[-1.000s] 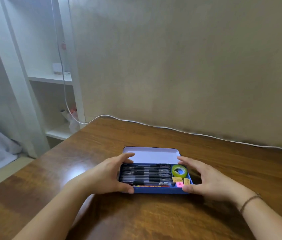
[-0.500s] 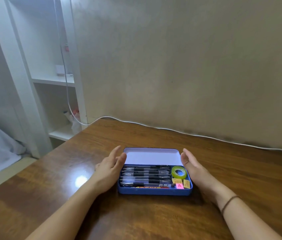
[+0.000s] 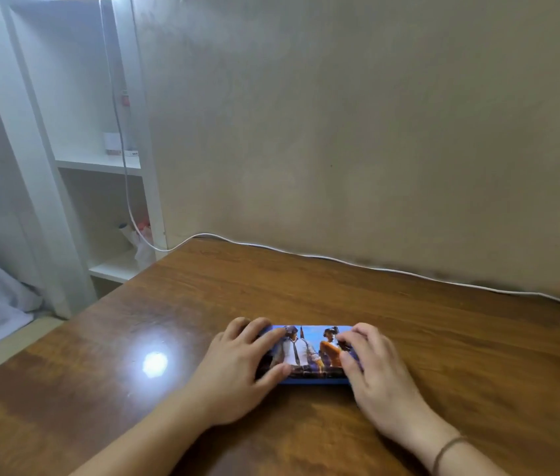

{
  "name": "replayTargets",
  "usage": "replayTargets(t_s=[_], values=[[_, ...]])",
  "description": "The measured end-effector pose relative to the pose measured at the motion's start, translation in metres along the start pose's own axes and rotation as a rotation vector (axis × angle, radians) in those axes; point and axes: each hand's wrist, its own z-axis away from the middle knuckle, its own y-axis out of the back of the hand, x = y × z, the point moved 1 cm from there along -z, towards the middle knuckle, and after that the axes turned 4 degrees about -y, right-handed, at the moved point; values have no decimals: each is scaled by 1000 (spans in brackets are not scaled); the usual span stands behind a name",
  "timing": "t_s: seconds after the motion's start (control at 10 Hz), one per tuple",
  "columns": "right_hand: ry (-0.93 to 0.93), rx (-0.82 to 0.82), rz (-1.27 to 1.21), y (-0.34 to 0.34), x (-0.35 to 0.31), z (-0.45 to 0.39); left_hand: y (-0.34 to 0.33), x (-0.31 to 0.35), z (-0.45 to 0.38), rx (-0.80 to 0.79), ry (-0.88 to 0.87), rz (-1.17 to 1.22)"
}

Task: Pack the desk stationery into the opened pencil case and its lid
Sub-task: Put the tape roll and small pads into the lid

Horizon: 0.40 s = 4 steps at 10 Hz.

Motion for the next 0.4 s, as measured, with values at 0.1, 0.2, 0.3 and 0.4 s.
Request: replayTargets(t_s=[0.1, 0.2, 0.3, 0.4], values=[[-86, -132, 220, 0, -4, 4, 4, 4, -3, -74, 5, -116], [-114, -207, 259, 6, -8, 0, 14, 12, -8, -276, 39, -132], [-130, -264, 171, 11, -10, 1, 19, 24, -9, -267, 119, -102], [-28, -26, -83, 46, -16, 16, 6, 46, 11, -20, 156, -111]])
